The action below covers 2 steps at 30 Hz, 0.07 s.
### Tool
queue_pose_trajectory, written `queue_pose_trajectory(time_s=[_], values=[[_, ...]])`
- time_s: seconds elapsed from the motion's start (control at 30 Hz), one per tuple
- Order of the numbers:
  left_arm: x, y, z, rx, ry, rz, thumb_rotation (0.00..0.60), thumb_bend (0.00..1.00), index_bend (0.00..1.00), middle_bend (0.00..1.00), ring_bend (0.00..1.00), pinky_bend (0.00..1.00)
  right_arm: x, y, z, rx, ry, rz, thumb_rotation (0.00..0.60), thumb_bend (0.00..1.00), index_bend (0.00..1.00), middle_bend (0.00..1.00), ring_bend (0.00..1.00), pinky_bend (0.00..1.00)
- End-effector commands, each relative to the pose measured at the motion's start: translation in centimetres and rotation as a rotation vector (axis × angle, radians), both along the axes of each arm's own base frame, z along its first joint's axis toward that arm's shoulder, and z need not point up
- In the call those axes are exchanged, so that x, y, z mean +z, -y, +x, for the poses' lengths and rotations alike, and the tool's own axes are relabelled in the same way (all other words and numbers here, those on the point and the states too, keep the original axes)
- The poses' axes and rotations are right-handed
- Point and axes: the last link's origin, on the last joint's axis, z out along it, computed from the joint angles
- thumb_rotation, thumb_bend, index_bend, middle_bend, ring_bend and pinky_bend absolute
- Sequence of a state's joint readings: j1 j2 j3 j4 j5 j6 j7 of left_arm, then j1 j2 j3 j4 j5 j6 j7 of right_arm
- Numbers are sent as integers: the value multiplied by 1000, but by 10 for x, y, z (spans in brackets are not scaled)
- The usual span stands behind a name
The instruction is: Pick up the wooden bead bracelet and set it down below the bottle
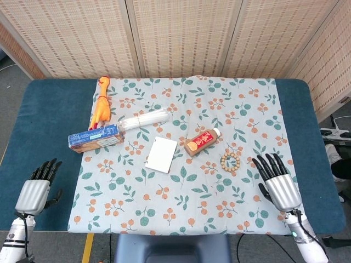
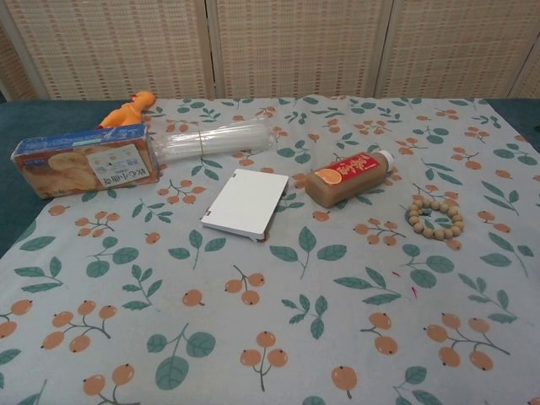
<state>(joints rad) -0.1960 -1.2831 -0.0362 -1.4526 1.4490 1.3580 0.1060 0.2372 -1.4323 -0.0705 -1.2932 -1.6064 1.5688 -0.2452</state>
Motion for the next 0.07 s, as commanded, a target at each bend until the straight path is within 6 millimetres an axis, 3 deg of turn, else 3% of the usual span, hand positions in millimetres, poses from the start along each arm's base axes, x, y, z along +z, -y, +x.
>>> queue_pose_trajectory(time_s=[0.03,0.07], values=[[0,0,0,0,0,0,600,428,0,0,0,147,-5,-7,-5,-37,12,-12,600,342,0,24,0,0],[0,0,0,0,0,0,600,425,0,0,0,143,-4,-6,-5,-43,22,-19,600,342,0,10,0,0]])
